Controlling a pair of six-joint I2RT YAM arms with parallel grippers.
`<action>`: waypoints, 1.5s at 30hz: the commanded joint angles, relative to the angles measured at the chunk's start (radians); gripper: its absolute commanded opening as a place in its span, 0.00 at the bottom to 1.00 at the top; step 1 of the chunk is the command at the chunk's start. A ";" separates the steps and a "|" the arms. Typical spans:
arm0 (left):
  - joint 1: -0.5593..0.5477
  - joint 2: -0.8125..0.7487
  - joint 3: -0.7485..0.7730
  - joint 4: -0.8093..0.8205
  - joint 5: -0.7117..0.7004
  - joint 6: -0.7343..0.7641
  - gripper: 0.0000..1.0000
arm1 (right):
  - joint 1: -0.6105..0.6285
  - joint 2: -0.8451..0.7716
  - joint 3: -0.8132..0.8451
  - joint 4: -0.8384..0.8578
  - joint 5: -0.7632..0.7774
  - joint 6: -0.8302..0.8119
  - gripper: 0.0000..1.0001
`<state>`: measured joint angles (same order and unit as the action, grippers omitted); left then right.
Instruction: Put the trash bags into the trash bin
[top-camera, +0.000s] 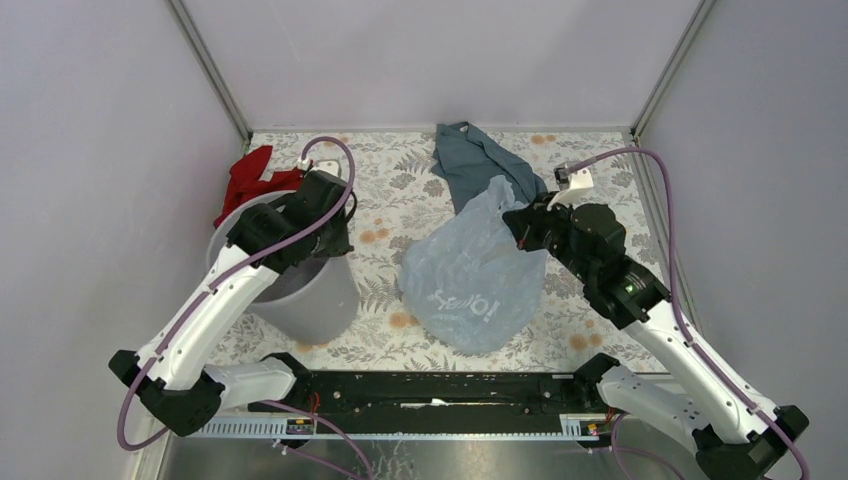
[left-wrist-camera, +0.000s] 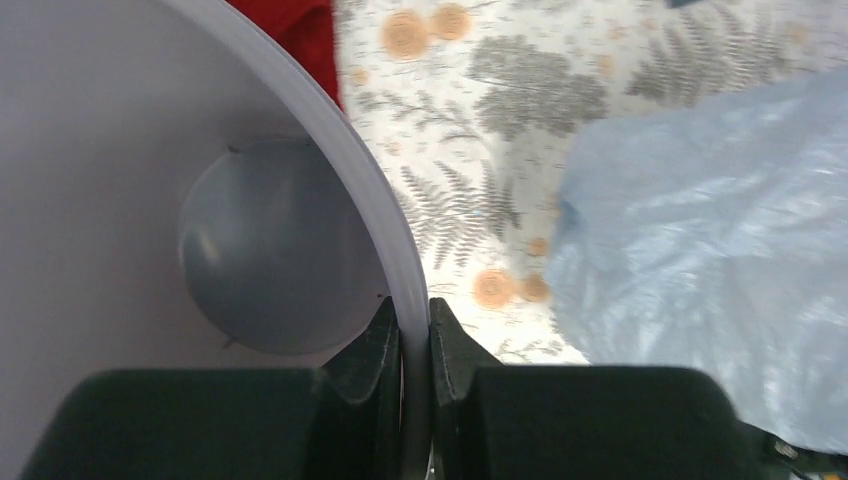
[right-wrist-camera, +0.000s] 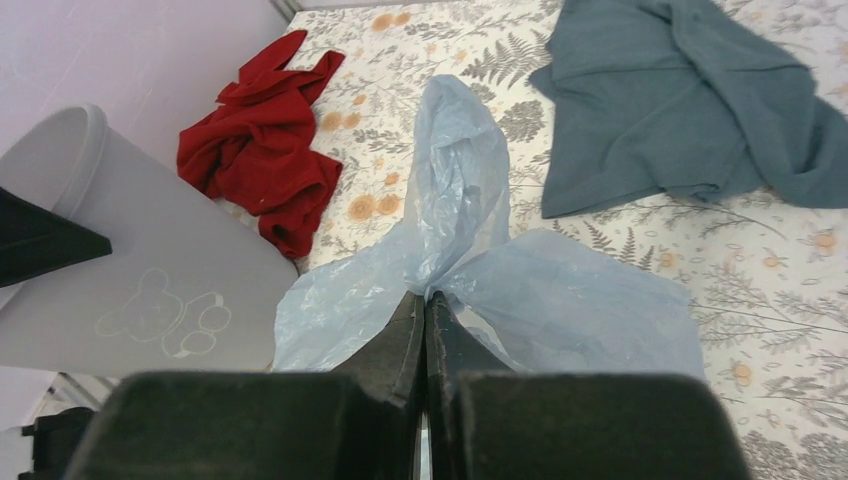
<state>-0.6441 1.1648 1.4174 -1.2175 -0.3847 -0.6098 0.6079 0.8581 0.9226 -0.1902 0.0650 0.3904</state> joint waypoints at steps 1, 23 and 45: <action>-0.015 0.015 0.071 0.209 0.255 0.043 0.02 | 0.004 -0.052 0.053 -0.006 0.090 -0.066 0.00; -0.379 0.525 0.370 0.529 0.377 0.040 0.02 | 0.005 -0.340 0.252 -0.166 0.429 -0.324 0.00; -0.378 0.179 0.226 0.546 0.301 0.123 0.87 | 0.005 -0.135 0.451 -0.180 0.507 -0.490 0.00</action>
<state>-1.0206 1.5513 1.7000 -0.7582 -0.0269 -0.5156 0.6079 0.6231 1.2549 -0.4587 0.5411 -0.0097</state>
